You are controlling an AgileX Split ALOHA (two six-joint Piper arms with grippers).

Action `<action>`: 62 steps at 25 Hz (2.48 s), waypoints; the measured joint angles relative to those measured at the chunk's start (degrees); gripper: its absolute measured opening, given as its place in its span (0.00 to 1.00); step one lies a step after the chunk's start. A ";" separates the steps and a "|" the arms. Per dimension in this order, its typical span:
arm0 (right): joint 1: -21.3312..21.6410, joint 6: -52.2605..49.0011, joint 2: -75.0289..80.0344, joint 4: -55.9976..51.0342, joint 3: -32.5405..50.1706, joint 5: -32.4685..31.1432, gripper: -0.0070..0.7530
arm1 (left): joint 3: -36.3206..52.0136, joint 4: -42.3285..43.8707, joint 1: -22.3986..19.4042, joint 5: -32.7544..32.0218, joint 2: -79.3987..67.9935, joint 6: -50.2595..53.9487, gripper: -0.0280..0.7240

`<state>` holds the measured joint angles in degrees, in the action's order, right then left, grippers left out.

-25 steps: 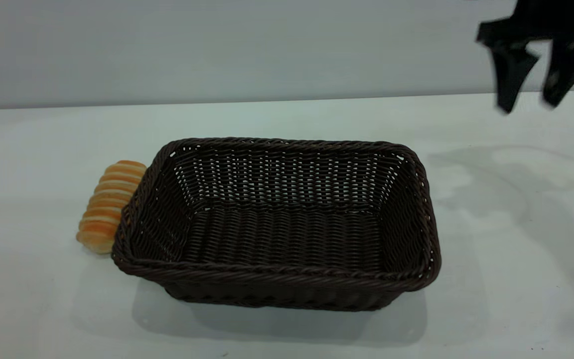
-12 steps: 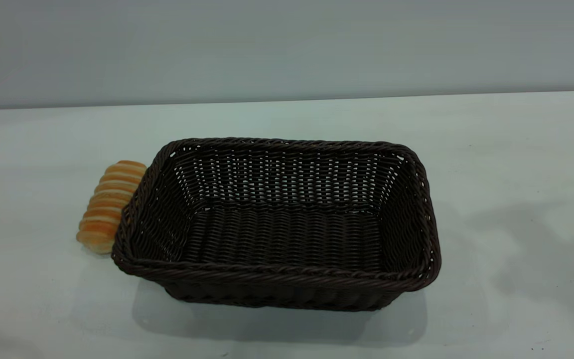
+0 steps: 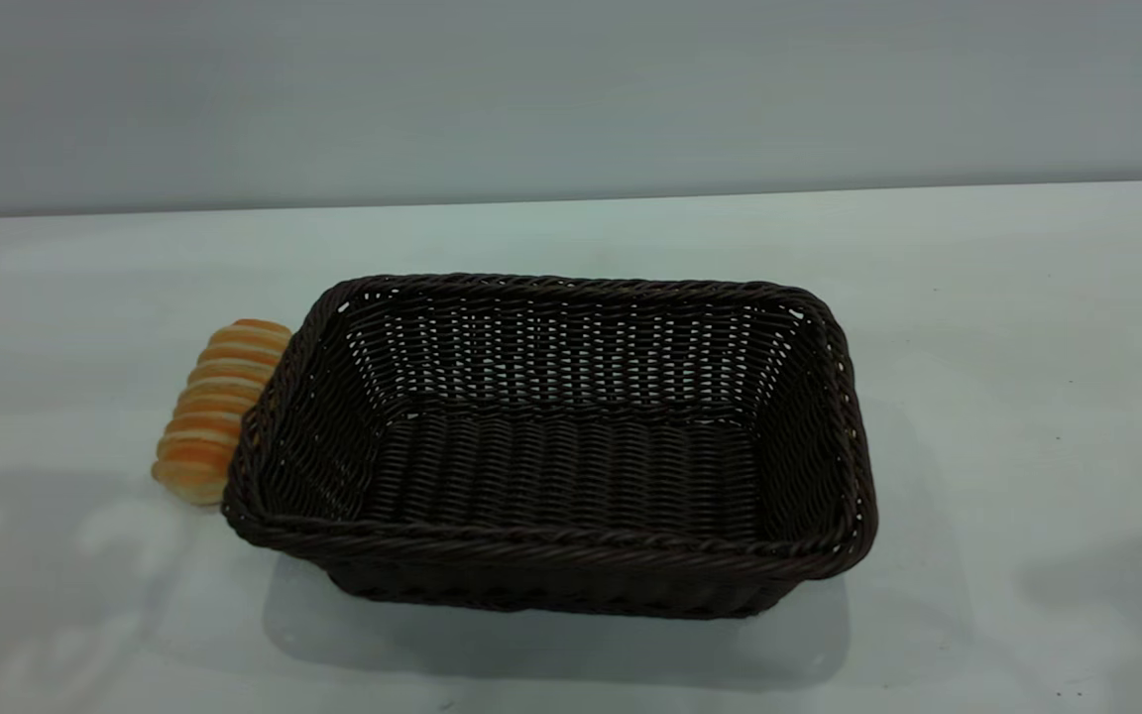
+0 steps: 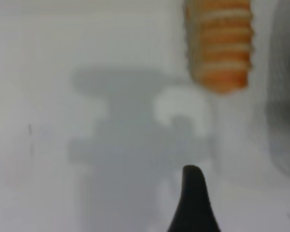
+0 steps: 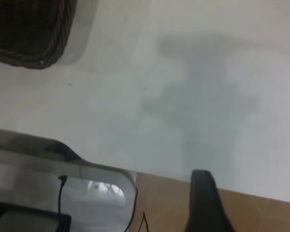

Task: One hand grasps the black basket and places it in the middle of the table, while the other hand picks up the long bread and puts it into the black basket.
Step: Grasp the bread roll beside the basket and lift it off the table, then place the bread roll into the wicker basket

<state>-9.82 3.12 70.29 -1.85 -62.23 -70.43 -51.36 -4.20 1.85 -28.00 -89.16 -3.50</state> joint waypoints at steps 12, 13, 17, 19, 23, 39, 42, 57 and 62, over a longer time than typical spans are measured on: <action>0.00 0.00 -3.29 0.00 0.24 -0.14 0.65 | -1.11 0.16 1.69 23.16 -18.80 -30.52 0.82; 0.00 0.00 -3.29 0.00 0.24 -0.14 0.65 | -1.11 0.16 2.29 24.55 -20.26 -33.37 0.82; 0.00 0.00 -3.29 0.00 0.24 -0.14 0.65 | -1.11 0.20 4.21 32.18 -25.42 -41.77 0.82; 0.00 0.00 -3.29 0.00 0.27 -0.14 0.65 | -1.11 0.20 4.53 35.79 -27.47 -44.46 0.82; 0.00 0.00 -3.29 0.00 0.27 -0.14 0.65 | -1.20 0.20 4.53 40.48 -31.27 -47.28 0.82; 0.00 0.00 -3.29 0.00 0.34 -0.15 0.65 | -2.18 1.30 4.60 47.88 -39.70 -46.15 0.66; 0.00 0.00 -3.29 0.00 0.34 -0.20 0.65 | -2.22 1.30 4.71 47.05 -39.70 -45.97 0.47; 0.00 0.00 -3.29 0.00 0.34 -0.20 0.65 | -1.63 -25.35 4.67 44.36 -22.65 -45.89 0.14; 0.00 0.00 -3.29 0.00 0.34 -0.20 0.65 | -1.63 -26.52 8.70 36.13 -15.70 -45.84 0.12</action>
<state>-9.82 3.12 66.99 -1.85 -61.89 -70.63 -52.99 -30.73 10.55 8.13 -104.86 -49.34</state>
